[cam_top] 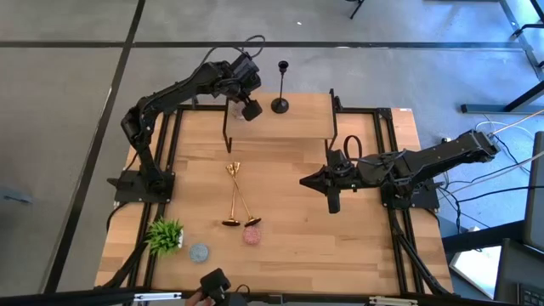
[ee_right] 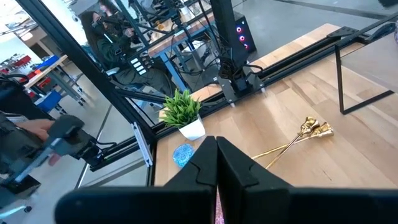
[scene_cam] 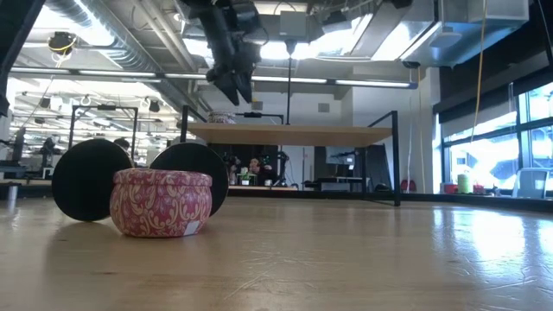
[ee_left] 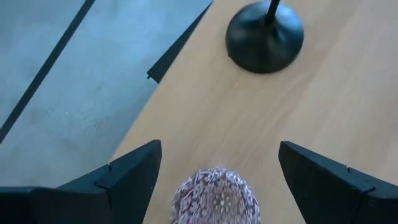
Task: Pick & Place candle stick holders
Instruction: Put the right gold candle holder on the shelf
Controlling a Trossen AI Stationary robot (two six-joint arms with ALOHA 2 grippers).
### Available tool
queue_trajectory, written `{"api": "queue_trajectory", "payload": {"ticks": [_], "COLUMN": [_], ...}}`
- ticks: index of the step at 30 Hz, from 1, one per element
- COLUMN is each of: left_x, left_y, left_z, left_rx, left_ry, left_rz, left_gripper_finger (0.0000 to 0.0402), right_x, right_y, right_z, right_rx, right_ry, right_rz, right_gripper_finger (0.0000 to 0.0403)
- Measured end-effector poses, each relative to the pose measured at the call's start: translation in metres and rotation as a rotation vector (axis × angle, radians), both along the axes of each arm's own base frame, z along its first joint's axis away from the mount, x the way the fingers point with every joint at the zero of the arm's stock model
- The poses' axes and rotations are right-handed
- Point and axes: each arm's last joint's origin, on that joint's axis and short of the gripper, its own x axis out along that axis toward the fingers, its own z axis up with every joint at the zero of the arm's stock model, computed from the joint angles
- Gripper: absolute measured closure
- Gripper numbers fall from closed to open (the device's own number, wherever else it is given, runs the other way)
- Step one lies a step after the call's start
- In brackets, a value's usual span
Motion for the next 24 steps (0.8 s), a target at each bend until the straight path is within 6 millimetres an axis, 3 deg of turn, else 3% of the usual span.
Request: {"api": "queue_trajectory", "payload": {"ticks": [5,11,18,24], "left_x": [-0.002,-0.002,0.012,0.02], "left_y": [-0.014,-0.047,-0.106,-0.173], "left_z": [0.029,0.058,0.063,0.058], "left_rx": [-0.032,-0.211,-0.444,-0.547], "left_ry": [-0.024,-0.108,-0.101,0.04], "left_rz": [-0.068,-0.175,-0.318,-0.409], "left_gripper_finger": [0.0079,0.0079,0.008,0.008], "right_x": [0.0,0.0,-0.001,-0.002], "right_y": [0.001,0.001,0.004,0.007], "right_z": [0.0,-0.001,-0.002,-0.004], "right_rx": [0.004,0.006,0.029,0.066], "right_ry": [0.003,0.009,0.025,0.062], "right_rz": [0.02,0.041,0.13,0.233], "right_gripper_finger": [0.0402,0.0402,0.0402,0.0402]}}
